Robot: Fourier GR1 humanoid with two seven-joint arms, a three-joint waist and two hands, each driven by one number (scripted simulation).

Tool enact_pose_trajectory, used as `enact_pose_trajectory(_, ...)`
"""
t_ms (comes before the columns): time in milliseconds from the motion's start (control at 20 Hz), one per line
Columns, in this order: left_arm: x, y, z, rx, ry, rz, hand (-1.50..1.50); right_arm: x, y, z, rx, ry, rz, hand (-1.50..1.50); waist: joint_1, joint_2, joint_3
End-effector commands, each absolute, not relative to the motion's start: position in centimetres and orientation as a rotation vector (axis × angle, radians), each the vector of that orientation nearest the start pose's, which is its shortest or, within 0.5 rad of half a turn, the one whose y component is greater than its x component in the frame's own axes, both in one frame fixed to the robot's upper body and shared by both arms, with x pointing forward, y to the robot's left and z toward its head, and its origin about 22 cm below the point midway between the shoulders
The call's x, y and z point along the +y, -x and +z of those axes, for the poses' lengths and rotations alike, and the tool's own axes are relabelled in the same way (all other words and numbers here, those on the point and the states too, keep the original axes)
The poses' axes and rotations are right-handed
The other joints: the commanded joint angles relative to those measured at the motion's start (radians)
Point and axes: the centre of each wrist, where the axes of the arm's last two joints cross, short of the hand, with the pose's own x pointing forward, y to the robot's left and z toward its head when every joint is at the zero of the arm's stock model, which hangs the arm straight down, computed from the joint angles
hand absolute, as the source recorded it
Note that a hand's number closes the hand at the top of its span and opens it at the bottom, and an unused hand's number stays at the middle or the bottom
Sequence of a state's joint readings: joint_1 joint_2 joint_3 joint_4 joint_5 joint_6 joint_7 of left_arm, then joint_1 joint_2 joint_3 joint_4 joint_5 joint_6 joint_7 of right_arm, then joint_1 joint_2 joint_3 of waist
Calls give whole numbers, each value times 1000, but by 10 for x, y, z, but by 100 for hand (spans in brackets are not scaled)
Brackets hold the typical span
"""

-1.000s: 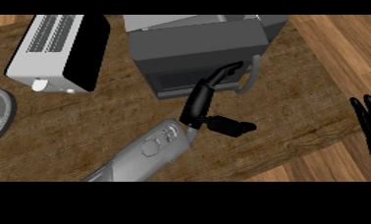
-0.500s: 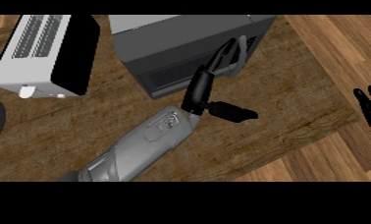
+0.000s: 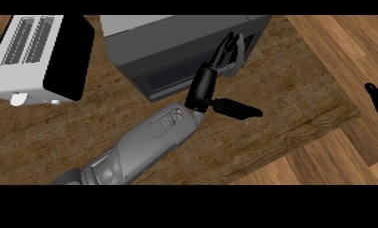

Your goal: Pick up the milk, place it into the microwave and close the microwave

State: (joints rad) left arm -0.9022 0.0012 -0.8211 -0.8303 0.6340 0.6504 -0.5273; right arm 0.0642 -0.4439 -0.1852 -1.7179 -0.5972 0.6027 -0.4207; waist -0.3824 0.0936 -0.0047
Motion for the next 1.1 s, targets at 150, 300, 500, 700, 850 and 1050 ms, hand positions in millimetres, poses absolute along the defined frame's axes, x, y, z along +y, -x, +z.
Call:
enact_pose_trajectory(150,3,-349,47,-1998,129,-279,-150,-367,-227,90,-2140,-546,257,-150,-20,8,1)
enact_pose_trajectory(300,4,-349,44,-1999,129,-267,-150,-367,-228,91,-2145,-557,251,-150,-29,9,1)
enact_pose_trajectory(500,3,-349,44,-2012,129,-267,-150,-364,-233,93,-2142,-587,240,-150,-27,13,2)
enact_pose_trajectory(700,4,-351,42,-2019,110,-251,-150,-373,-231,101,-2137,-564,265,-150,-46,6,2)
enact_pose_trajectory(850,4,-351,42,-2028,116,-243,-150,-374,-234,104,-2128,-576,282,-150,-37,11,2)
enact_pose_trajectory(1050,6,-352,39,-2027,104,-239,-150,-376,-234,109,-2121,-576,292,-150,-44,8,1)
